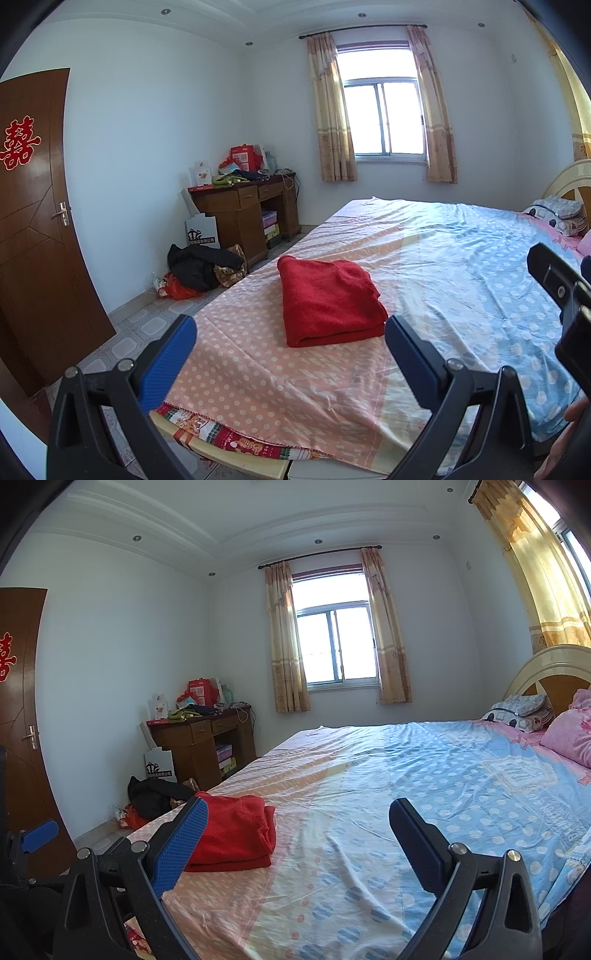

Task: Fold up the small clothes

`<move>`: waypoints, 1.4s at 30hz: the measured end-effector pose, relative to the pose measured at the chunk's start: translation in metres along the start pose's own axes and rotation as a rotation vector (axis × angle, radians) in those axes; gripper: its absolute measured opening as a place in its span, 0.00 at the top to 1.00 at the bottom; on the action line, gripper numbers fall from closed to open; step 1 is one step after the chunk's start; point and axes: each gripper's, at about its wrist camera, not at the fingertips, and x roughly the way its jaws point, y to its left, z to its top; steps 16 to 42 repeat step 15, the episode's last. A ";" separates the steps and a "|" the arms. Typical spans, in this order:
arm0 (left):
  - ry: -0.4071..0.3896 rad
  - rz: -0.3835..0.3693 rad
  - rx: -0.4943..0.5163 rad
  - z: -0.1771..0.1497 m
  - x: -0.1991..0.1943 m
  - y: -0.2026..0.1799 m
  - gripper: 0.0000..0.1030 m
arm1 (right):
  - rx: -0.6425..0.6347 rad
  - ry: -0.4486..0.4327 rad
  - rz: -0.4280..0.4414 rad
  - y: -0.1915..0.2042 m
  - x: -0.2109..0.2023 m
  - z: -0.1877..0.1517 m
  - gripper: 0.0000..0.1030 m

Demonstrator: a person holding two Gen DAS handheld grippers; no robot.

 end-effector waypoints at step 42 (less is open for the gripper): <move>0.043 -0.067 0.001 -0.002 0.009 0.001 0.00 | 0.008 0.012 -0.004 0.001 0.004 0.000 0.04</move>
